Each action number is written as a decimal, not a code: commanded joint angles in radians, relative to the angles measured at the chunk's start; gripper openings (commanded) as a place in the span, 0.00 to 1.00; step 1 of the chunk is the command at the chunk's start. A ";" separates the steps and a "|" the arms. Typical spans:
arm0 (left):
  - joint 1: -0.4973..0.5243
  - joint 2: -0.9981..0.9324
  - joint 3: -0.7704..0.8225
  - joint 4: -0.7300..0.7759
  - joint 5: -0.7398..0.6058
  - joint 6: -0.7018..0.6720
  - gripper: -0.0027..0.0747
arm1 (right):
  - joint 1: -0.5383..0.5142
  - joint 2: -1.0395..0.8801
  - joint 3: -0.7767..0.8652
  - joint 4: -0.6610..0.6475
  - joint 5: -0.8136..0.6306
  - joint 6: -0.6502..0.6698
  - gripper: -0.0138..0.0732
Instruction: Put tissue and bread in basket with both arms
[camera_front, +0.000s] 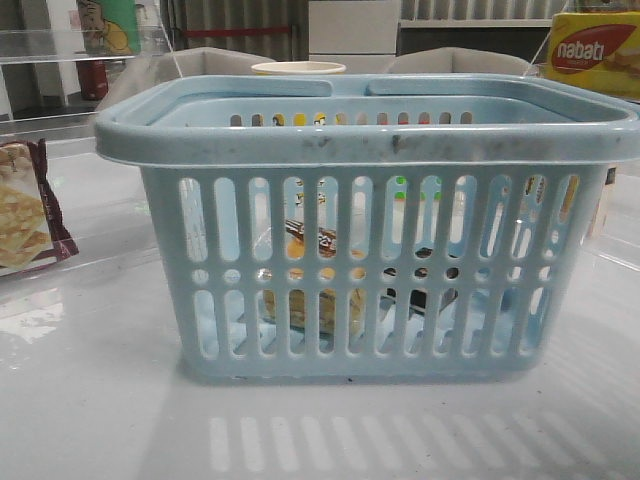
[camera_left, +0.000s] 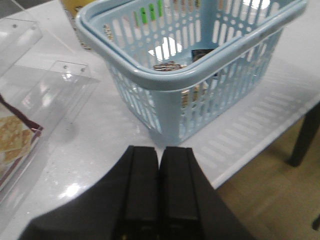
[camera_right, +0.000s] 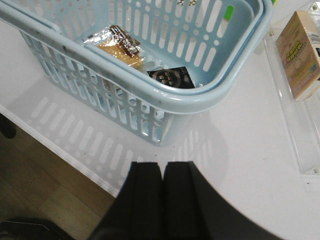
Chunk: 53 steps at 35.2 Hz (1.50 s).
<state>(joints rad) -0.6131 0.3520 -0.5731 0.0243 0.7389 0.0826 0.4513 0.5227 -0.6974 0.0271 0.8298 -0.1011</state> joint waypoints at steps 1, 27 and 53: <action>0.090 -0.049 0.061 0.013 -0.218 -0.003 0.15 | -0.001 0.004 -0.026 -0.007 -0.071 -0.011 0.19; 0.517 -0.377 0.580 -0.126 -0.775 -0.003 0.15 | -0.001 0.004 -0.026 -0.007 -0.072 -0.011 0.19; 0.517 -0.375 0.580 -0.122 -0.812 0.026 0.15 | -0.001 0.004 -0.026 -0.007 -0.072 -0.011 0.19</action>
<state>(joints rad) -0.0966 -0.0066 0.0083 -0.0902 0.0277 0.1084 0.4513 0.5227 -0.6974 0.0255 0.8298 -0.1011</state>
